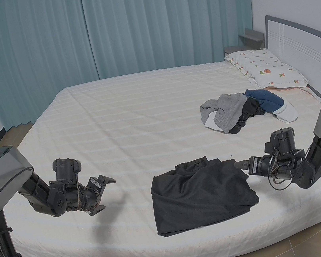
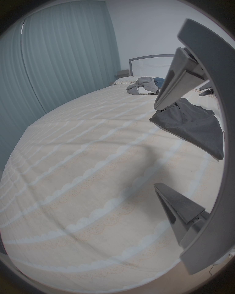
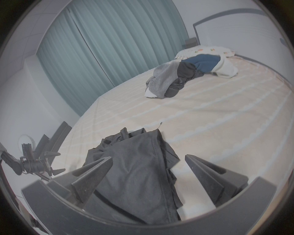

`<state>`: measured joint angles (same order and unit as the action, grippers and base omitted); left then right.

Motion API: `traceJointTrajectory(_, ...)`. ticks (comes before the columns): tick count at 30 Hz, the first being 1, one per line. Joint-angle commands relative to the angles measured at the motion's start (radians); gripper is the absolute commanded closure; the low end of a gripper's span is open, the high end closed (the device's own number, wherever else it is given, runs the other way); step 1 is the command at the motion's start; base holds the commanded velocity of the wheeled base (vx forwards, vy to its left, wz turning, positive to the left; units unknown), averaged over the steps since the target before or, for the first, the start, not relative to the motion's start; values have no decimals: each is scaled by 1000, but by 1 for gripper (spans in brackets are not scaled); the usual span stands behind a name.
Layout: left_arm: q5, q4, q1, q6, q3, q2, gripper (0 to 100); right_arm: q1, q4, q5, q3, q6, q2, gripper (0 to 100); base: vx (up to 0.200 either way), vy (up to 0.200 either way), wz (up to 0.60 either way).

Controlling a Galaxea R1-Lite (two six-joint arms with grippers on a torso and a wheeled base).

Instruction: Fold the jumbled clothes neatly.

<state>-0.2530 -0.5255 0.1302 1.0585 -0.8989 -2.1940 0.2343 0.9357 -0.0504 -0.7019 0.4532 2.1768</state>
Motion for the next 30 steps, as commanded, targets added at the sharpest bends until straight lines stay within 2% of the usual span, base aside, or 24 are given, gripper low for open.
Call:
traceJointTrajectory(1, 0, -1, 0, 0, 0, -1, 0, -10, -60, -45, -123, 51, 86, 0, 0, 0, 0)
traceJointTrajectory(2, 0, -1, 0, 0, 0, -1, 0, -10, -60, -45, -123, 51, 86, 0, 0, 0, 0)
traceJointTrajectory(3, 0, 1, 0, 0, 0, 0, 0, -10, -94, -49, -215, 111, 144, 0, 0, 0, 0)
traceJointTrajectory(7, 0, 1, 0, 1, 2, 2, 0, -16, -121, -62, -317, 156, 212, 0, 0, 0, 0)
traceJointTrajectory(11, 0, -1, 0, 0, 0, 0, 0, -19, -135, -141, -390, 206, 281, 0, 0, 0, 0)
traceJointTrajectory(15, 0, -1, 0, 0, 0, 0, 0, -18, -135, -174, -430, 282, 304, 0, 0, 0, 0)
traceJointTrajectory(24, 1, -1, 0, 0, 0, 0, 0, -49, -135, -177, -492, 298, 344, 0, 0, 0, 0)
traceJointTrajectory(25, 1, -1, 0, 0, 0, -1, 0, -49, -135, -177, -493, 298, 345, 100, 0, 0, 0)
traceJointTrajectory(30, 1, -1, 0, 0, 0, -1, 0, -67, -126, -178, -507, 334, 353, 100, 0, 0, 0)
